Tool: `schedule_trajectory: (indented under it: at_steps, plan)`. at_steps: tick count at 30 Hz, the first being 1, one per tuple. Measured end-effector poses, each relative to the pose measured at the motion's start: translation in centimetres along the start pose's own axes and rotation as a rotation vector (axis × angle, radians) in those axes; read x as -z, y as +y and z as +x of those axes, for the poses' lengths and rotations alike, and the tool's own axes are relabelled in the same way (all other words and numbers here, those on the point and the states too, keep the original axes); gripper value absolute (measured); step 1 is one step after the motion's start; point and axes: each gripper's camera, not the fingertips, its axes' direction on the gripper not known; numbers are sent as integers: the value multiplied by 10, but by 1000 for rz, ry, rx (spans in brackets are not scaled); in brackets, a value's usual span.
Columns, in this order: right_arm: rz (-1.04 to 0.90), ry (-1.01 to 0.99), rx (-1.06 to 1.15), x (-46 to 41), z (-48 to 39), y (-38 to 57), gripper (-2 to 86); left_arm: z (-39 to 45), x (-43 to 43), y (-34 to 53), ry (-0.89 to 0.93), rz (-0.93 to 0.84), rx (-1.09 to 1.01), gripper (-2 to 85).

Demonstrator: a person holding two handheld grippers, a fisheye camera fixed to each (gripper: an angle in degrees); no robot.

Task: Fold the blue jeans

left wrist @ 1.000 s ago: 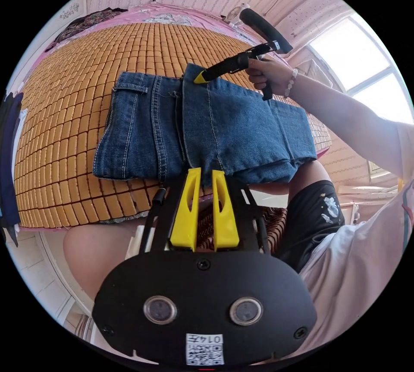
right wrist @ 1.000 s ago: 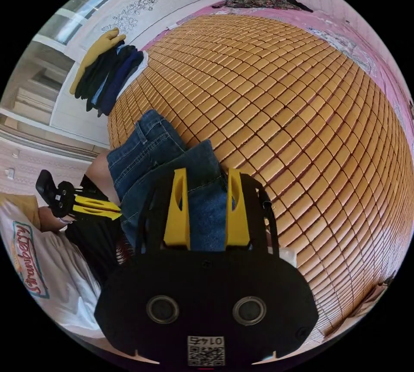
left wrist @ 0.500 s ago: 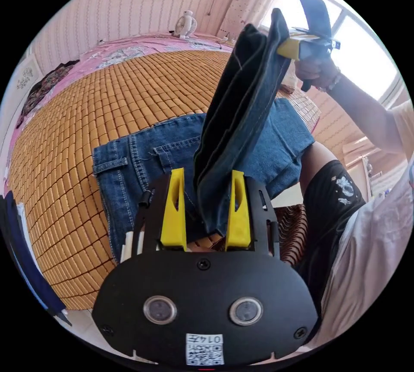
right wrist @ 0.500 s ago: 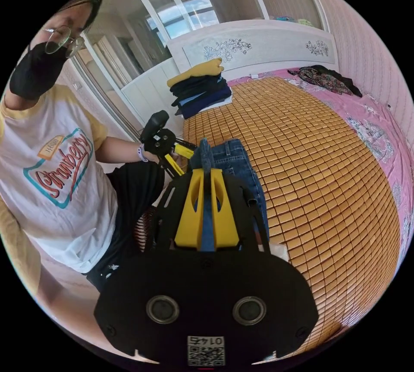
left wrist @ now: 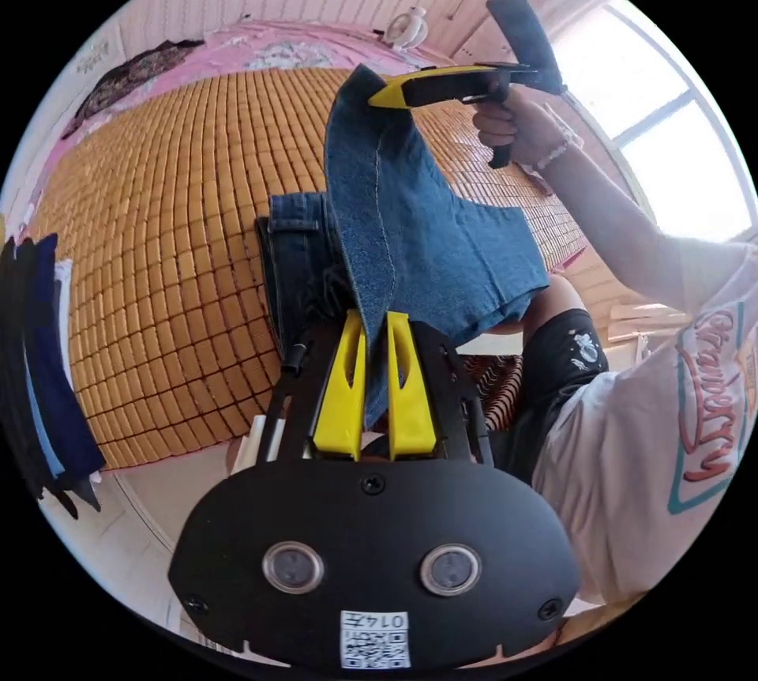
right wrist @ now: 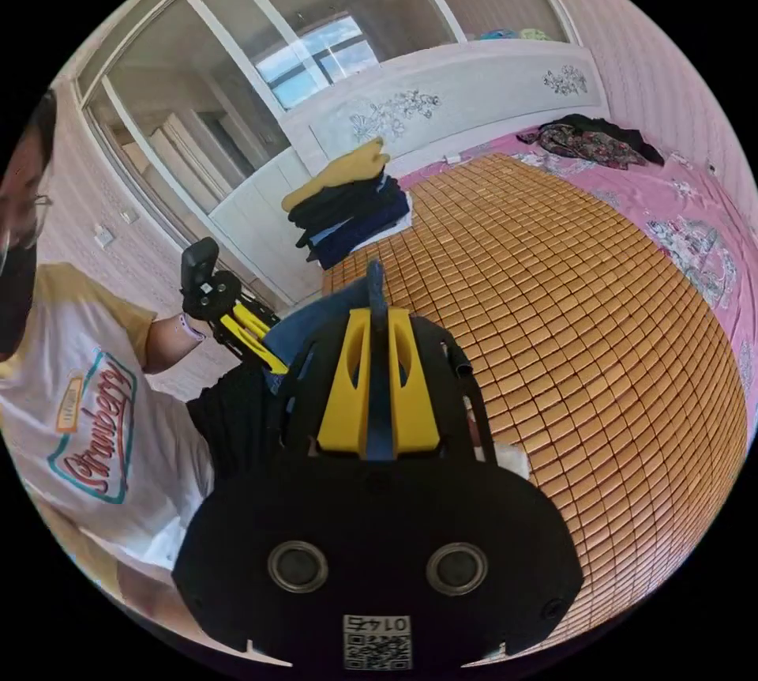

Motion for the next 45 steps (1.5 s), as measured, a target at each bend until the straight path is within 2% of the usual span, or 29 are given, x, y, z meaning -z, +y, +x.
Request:
schedule_trajectory:
  at_steps: [2,7,9,11,14,16,18,24,26,27,30,33,35,38,41,43,45]
  plan:
    - [-121,-3,-26,-43,5,-7,69,1,-9,8,16,17,27,13]
    - [-258,139,-24,-67,-6,7,98,39,-1,19,-182,52,-41,5]
    - [-250,127,-48,-62,-7,11,101,68,13,18,-214,125,-86,3]
    - [-168,26,-118,-42,-10,11,107,97,18,15,-219,198,-163,2]
    - [-14,-116,-185,-12,-23,14,128,138,2,9,-326,217,-246,2]
    - [-18,-113,-210,-7,-35,13,134,156,-14,7,-373,214,-275,2]
    - [-90,-55,-197,-12,-50,6,139,179,-30,8,-390,193,-345,2]
    - [-474,167,26,-88,-105,-33,198,207,-55,18,-377,143,-431,1]
    - [-633,369,91,-120,-117,-34,221,206,-56,21,-390,143,-425,1]
    - [-646,417,102,-124,-119,-33,223,203,-55,23,-378,145,-414,1]
    - [-583,443,71,-116,-121,-21,200,195,-51,25,-336,144,-395,1]
    - [-502,415,-23,-99,-109,-3,116,193,-49,25,-327,138,-404,1]
    - [-350,404,-116,-66,-98,12,47,194,-42,25,-301,163,-409,2]
    - [-165,308,-286,-10,-77,42,37,200,-12,31,-197,307,-460,4]
    - [24,166,-322,49,-76,53,38,189,42,43,-154,457,-456,8]
    - [66,142,-248,57,-87,31,47,165,70,46,-169,466,-406,13]
    - [89,131,-232,40,-88,0,71,107,87,49,-257,419,-236,24]
